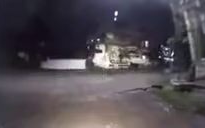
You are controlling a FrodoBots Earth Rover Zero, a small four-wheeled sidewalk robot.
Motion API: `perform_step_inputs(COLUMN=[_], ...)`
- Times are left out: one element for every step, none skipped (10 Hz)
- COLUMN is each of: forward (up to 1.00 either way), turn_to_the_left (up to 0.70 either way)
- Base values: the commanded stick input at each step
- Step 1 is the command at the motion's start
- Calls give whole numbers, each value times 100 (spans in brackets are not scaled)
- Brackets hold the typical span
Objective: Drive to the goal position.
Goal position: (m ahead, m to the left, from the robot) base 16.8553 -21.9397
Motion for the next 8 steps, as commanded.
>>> perform_step_inputs(forward=[70,70,70,70,70,70,70,70], turn_to_the_left=[0,0,0,0,0,0,0,0])
